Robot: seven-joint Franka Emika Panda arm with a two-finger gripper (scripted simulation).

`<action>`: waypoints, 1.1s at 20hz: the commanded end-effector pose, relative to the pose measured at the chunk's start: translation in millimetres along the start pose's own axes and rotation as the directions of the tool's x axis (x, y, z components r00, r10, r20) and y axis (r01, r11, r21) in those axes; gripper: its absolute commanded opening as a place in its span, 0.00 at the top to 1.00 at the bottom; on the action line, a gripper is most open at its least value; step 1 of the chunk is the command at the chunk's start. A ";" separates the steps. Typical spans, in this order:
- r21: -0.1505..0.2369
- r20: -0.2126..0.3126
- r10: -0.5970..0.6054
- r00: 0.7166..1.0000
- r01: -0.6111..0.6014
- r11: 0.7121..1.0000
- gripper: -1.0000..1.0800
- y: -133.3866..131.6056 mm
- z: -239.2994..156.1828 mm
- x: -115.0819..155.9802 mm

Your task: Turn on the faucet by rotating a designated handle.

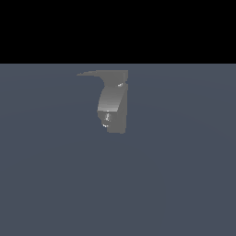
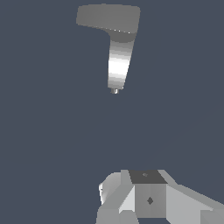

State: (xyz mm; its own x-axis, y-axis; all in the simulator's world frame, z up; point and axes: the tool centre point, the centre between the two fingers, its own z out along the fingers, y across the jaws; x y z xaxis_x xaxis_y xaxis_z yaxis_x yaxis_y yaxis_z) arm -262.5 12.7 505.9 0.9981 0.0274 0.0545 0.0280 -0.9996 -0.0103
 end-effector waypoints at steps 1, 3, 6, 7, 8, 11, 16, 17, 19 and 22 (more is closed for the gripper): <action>0.000 0.000 0.000 1.000 0.000 1.000 1.00 0.0 0.0 0.0; 0.000 0.000 0.002 1.000 -0.002 1.000 1.00 -0.5 0.3 0.2; 0.000 0.000 0.013 1.000 -0.013 1.000 1.00 -3.0 1.9 1.3; 0.000 0.000 0.018 1.000 -0.018 1.000 1.00 -4.4 2.7 1.9; -0.001 0.000 0.024 1.000 -0.024 1.000 1.00 -6.0 3.7 2.6; -0.001 0.001 0.050 0.999 -0.050 0.999 1.00 -12.1 7.5 5.4; -0.003 0.002 0.113 0.994 -0.113 0.994 1.00 -27.0 17.0 13.1; -0.003 0.002 0.128 0.992 -0.128 0.992 1.00 -30.7 19.4 15.1; -0.004 0.003 0.162 0.987 -0.162 0.987 1.00 -38.5 24.6 19.9; -0.005 0.004 0.220 0.976 -0.220 0.976 1.00 -51.7 33.5 28.6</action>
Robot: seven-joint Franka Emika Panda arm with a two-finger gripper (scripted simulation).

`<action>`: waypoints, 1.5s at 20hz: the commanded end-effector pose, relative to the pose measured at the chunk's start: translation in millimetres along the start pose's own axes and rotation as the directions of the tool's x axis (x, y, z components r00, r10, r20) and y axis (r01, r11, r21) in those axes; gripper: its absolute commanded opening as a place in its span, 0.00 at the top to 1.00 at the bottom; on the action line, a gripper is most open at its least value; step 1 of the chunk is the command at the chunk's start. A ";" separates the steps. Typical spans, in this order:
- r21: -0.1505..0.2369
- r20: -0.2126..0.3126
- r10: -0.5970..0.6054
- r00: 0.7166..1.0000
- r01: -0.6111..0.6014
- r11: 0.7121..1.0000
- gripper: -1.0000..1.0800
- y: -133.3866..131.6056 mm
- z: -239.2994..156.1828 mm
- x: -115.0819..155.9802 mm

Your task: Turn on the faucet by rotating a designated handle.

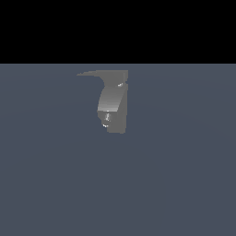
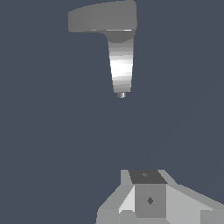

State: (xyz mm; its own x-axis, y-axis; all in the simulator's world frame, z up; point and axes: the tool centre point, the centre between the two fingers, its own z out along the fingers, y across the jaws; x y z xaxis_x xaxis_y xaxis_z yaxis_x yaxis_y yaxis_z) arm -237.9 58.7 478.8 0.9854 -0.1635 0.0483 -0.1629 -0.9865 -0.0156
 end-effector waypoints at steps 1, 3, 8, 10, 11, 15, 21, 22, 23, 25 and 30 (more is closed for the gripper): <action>-0.001 0.001 0.050 0.999 -0.050 0.999 1.00 -12.3 7.6 5.2; -0.002 0.002 0.090 0.996 -0.090 0.996 1.00 -22.1 13.8 10.1; -0.004 0.004 0.190 0.982 -0.190 0.982 1.00 -45.8 29.2 24.3; -0.004 0.005 0.230 0.973 -0.230 0.973 1.00 -54.9 35.4 30.6; -0.005 0.005 0.250 0.968 -0.250 0.968 1.00 -59.3 38.5 34.0; -0.006 0.007 0.327 0.945 -0.327 0.945 1.00 -76.4 50.8 48.2; -0.009 0.008 0.439 0.899 -0.439 0.899 1.00 -99.3 69.2 71.8; -0.009 0.009 0.456 0.890 -0.456 0.890 1.00 -102.8 72.2 76.0; -0.010 0.009 0.474 0.881 -0.474 0.881 1.00 -106.2 75.2 80.2; -0.010 0.009 0.508 0.861 -0.508 0.861 1.00 -112.6 81.1 88.8; -0.013 0.010 0.589 0.808 -0.589 0.808 1.00 -126.8 95.8 111.1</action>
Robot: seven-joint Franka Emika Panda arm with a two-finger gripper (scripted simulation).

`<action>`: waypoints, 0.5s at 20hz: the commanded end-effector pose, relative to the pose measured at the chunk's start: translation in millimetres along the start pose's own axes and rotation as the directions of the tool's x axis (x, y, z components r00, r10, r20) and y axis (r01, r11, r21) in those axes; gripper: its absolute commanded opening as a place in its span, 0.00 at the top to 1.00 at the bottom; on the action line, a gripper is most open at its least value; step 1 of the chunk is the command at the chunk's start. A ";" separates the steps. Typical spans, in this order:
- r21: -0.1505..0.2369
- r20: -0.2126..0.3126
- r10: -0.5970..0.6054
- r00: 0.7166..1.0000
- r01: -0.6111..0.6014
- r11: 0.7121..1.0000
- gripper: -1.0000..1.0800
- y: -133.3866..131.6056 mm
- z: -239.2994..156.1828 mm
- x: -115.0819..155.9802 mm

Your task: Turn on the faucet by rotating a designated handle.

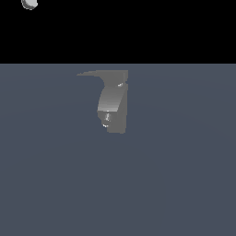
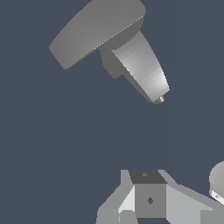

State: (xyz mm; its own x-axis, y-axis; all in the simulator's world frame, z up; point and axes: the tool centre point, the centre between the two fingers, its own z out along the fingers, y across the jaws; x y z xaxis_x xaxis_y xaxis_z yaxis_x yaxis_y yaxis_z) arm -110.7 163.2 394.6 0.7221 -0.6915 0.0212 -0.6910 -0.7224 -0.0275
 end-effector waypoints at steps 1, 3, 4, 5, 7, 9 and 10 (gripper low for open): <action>0.000 0.001 0.049 0.999 -0.049 0.999 1.00 -12.2 7.2 5.7; -0.001 0.002 0.087 0.996 -0.087 0.996 1.00 -21.4 12.7 10.7; -0.001 0.002 0.106 0.994 -0.106 0.994 1.00 -25.9 15.5 13.3; -0.001 0.002 0.125 0.992 -0.125 0.992 1.00 -30.3 18.3 16.0; -0.002 0.003 0.162 0.987 -0.162 0.987 1.00 -38.9 23.8 21.7; -0.003 0.003 0.199 0.980 -0.199 0.980 1.00 -47.2 29.4 27.7; -0.004 0.003 0.217 0.976 -0.217 0.976 1.00 -51.3 32.2 30.8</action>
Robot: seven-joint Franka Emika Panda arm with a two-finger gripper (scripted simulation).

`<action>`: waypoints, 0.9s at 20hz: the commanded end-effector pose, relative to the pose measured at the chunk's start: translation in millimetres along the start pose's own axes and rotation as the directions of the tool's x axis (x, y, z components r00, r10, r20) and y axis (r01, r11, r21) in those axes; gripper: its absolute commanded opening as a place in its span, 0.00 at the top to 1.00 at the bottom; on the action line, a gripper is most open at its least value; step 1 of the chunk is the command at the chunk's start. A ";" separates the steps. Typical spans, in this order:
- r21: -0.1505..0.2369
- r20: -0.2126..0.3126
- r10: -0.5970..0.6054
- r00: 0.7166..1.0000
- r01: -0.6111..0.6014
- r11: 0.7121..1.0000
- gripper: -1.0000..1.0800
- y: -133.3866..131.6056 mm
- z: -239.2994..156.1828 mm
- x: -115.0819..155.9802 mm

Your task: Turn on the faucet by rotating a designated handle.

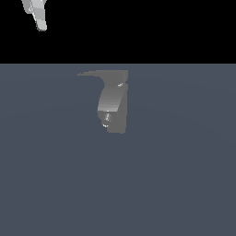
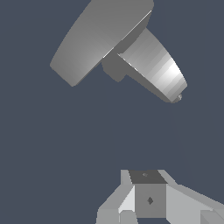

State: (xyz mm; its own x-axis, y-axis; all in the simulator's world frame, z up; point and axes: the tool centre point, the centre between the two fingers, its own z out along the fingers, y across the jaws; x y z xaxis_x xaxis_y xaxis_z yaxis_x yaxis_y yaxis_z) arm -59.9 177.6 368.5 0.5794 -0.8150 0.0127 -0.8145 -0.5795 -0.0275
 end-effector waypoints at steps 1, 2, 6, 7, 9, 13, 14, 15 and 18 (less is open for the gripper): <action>-0.001 0.000 0.048 0.999 -0.048 0.999 1.00 -11.8 7.0 5.8; -0.001 0.000 0.067 0.998 -0.067 0.998 1.00 -16.4 9.8 8.3; -0.003 0.000 0.143 0.990 -0.143 0.990 1.00 -34.2 21.3 19.5; -0.004 0.000 0.163 0.987 -0.163 0.987 1.00 -38.7 24.3 22.6; -0.006 0.000 0.202 0.979 -0.202 0.979 1.00 -47.5 30.4 29.2; -0.009 -0.002 0.285 0.959 -0.285 0.958 1.00 -65.2 43.3 44.4; -0.010 -0.002 0.307 0.952 -0.307 0.952 1.00 -69.6 46.8 48.7; -0.011 -0.003 0.329 0.944 -0.329 0.944 1.00 -74.1 50.3 53.2; -0.014 -0.005 0.397 0.918 -0.397 0.918 1.00 -87.6 61.6 68.3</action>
State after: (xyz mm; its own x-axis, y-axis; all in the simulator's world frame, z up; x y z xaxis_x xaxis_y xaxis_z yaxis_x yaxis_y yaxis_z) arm 42.5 175.5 315.9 0.2455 -0.9694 0.0049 -0.9692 -0.2456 -0.0177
